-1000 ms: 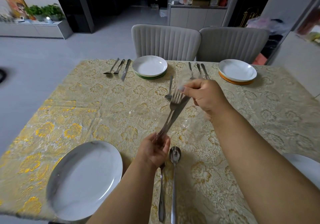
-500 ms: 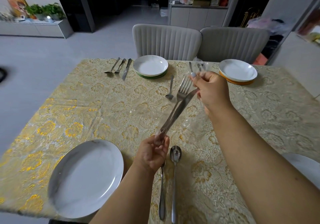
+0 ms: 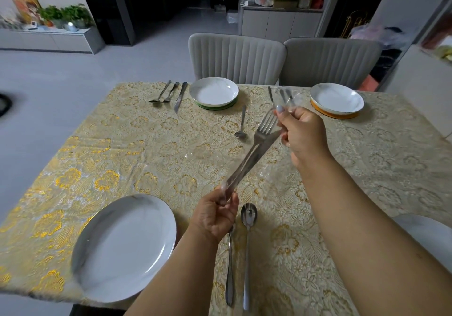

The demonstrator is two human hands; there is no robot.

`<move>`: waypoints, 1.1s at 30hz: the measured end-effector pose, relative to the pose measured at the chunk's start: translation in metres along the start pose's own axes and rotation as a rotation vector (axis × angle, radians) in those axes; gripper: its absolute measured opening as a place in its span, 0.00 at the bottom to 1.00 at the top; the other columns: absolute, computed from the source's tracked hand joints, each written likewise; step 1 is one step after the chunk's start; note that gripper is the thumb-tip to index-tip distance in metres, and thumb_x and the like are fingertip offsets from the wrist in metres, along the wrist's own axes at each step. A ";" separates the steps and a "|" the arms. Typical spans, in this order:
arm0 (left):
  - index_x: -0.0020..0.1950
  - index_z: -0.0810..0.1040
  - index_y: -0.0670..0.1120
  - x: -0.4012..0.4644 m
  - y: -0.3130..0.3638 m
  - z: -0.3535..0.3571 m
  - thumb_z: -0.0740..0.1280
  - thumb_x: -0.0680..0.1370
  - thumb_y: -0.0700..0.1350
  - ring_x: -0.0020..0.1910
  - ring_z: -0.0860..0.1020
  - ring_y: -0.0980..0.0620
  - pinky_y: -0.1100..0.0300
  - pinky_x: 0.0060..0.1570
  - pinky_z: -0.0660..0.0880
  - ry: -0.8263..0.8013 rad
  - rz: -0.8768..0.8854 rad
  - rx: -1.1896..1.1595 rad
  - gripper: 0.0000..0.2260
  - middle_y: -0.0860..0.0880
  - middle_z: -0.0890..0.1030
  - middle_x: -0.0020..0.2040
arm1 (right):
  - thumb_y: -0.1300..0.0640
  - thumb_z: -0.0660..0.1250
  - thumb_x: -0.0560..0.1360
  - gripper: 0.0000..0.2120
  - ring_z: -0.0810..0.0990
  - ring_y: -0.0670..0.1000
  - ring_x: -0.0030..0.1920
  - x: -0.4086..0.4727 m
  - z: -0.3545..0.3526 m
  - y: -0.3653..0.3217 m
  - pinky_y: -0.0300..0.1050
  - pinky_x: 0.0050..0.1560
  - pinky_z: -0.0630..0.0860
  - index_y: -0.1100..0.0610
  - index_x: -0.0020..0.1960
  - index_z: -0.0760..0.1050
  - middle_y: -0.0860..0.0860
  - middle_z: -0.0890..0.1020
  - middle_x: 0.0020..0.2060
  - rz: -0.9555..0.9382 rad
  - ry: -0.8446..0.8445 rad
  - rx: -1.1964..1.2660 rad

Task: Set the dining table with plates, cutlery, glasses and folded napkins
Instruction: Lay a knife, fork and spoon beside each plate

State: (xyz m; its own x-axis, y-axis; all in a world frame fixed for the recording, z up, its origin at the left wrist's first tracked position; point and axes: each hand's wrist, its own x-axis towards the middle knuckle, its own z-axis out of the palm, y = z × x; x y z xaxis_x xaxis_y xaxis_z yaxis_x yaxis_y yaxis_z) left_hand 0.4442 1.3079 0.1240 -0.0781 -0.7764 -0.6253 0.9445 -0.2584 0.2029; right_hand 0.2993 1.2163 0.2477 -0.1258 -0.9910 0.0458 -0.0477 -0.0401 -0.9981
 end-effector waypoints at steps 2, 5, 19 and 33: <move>0.45 0.75 0.34 -0.002 0.000 0.000 0.58 0.74 0.28 0.38 0.76 0.49 0.62 0.32 0.80 -0.020 0.005 0.017 0.07 0.40 0.78 0.39 | 0.52 0.67 0.77 0.09 0.69 0.44 0.29 0.000 -0.001 0.000 0.38 0.30 0.66 0.52 0.40 0.79 0.47 0.77 0.31 0.017 0.008 -0.011; 0.48 0.75 0.34 -0.003 -0.002 0.001 0.59 0.76 0.29 0.40 0.76 0.50 0.63 0.33 0.80 -0.041 0.026 0.040 0.06 0.40 0.78 0.43 | 0.52 0.67 0.77 0.10 0.70 0.43 0.28 0.000 -0.001 0.002 0.38 0.31 0.67 0.52 0.38 0.79 0.47 0.77 0.30 0.025 0.014 -0.038; 0.46 0.74 0.38 0.004 0.000 -0.011 0.61 0.79 0.33 0.35 0.83 0.50 0.63 0.35 0.81 -0.051 0.137 0.041 0.04 0.42 0.81 0.38 | 0.51 0.64 0.78 0.11 0.73 0.42 0.33 0.003 -0.013 -0.007 0.37 0.36 0.68 0.50 0.39 0.80 0.45 0.80 0.35 -0.023 0.193 0.025; 0.42 0.72 0.42 0.014 -0.001 -0.023 0.59 0.82 0.43 0.21 0.66 0.60 0.71 0.17 0.63 0.137 0.174 0.190 0.11 0.49 0.68 0.31 | 0.51 0.64 0.79 0.07 0.68 0.43 0.27 0.041 -0.044 0.018 0.37 0.25 0.64 0.54 0.49 0.77 0.48 0.78 0.39 0.198 0.374 0.131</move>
State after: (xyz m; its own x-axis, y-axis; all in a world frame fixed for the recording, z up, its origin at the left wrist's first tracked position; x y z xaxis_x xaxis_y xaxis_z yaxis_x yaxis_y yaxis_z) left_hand 0.4496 1.3106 0.0979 0.1364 -0.7368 -0.6622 0.8623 -0.2408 0.4455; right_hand 0.2496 1.1801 0.2330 -0.4712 -0.8676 -0.1587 0.1366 0.1059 -0.9849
